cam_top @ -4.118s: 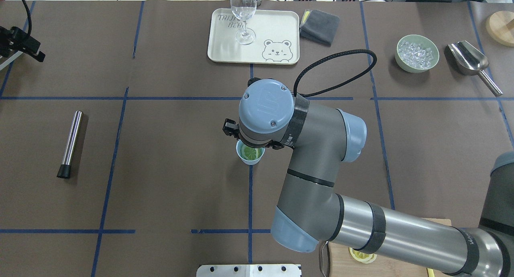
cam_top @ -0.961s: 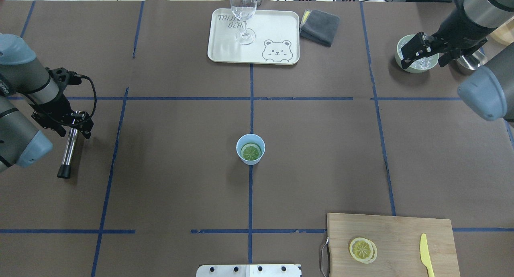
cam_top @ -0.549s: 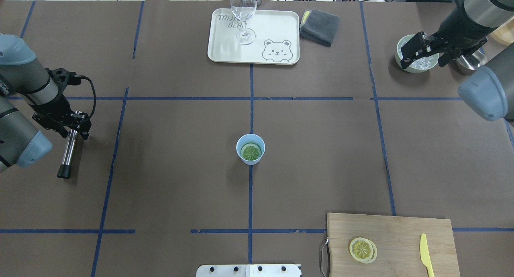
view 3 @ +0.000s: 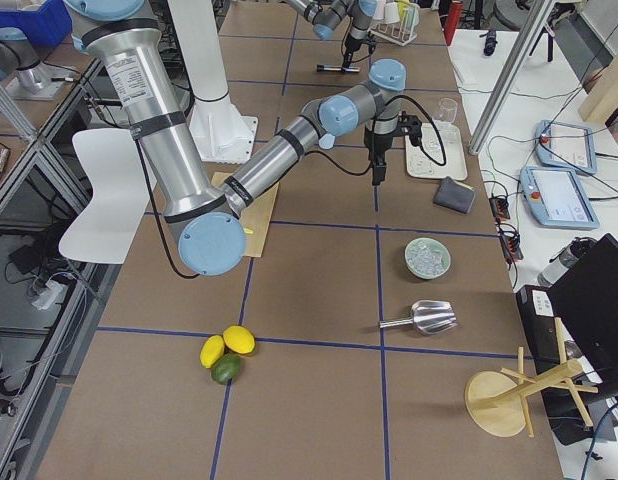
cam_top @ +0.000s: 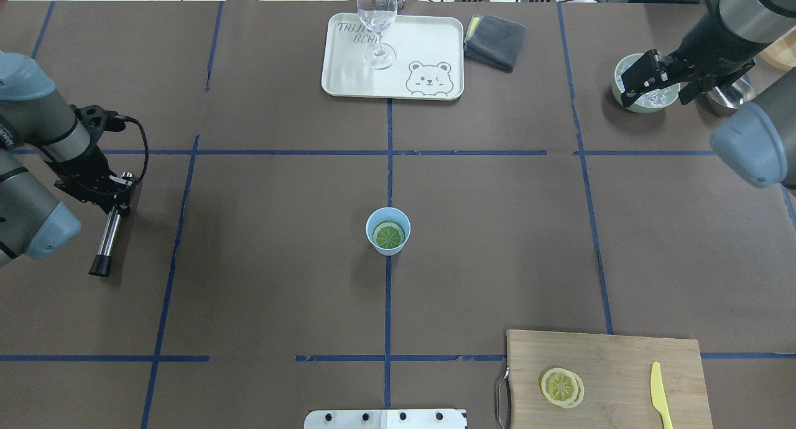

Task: Squeeze lemon into cup
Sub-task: 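Close the left gripper around the standing steel cylinder, then lift the steel cylinder upright with the left gripper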

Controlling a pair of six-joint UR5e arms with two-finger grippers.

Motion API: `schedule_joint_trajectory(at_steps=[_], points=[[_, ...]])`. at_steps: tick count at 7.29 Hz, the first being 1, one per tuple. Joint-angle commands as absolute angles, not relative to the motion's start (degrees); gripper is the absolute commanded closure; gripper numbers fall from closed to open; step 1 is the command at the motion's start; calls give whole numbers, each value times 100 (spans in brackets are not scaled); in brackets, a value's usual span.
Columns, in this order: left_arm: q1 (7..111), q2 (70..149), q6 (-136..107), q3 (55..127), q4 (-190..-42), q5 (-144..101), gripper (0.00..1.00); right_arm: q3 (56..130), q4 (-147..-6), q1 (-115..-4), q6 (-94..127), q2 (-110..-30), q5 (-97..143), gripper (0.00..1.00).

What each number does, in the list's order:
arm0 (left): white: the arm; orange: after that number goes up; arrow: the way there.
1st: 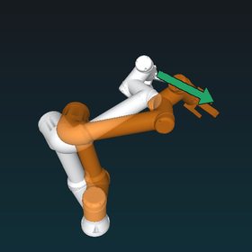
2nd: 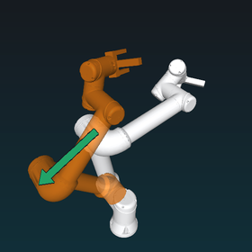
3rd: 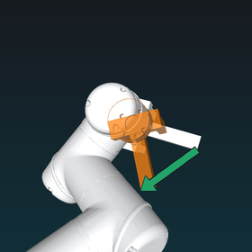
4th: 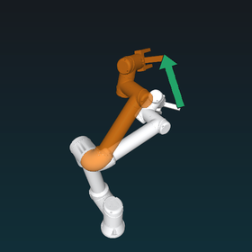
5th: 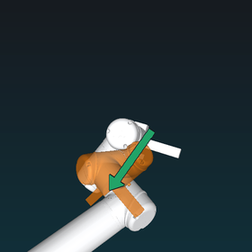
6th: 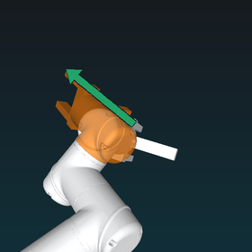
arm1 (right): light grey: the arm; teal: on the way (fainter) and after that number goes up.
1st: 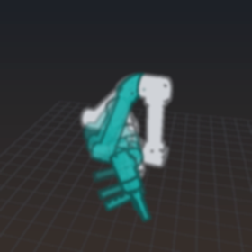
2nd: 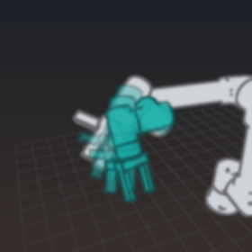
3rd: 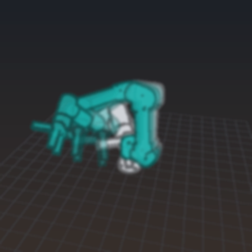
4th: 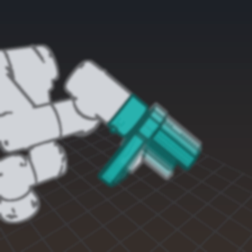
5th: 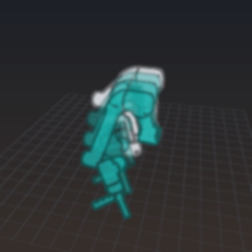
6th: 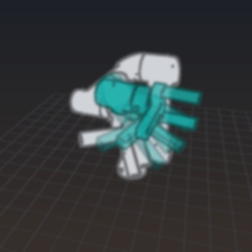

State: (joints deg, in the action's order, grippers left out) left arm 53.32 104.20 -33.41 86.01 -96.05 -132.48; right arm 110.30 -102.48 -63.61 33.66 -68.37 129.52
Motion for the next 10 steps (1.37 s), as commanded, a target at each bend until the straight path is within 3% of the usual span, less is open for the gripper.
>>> schedule_joint_trajectory(at_steps=[1, 7, 10], points=[[5378, 10424, -3349, 8796, -9589, -13141, 100, 11030, -10248, -6407, 3366, -6847, 13025, 0], [5880, 10652, -3654, 10878, -9580, -11077, 100, 11100, -10248, -6504, 3314, -7013, 13104, 0], [5529, 11441, -4079, 11505, -9598, -10661, 100, 11224, -10248, -6557, 3314, -7207, 13105, 0]])
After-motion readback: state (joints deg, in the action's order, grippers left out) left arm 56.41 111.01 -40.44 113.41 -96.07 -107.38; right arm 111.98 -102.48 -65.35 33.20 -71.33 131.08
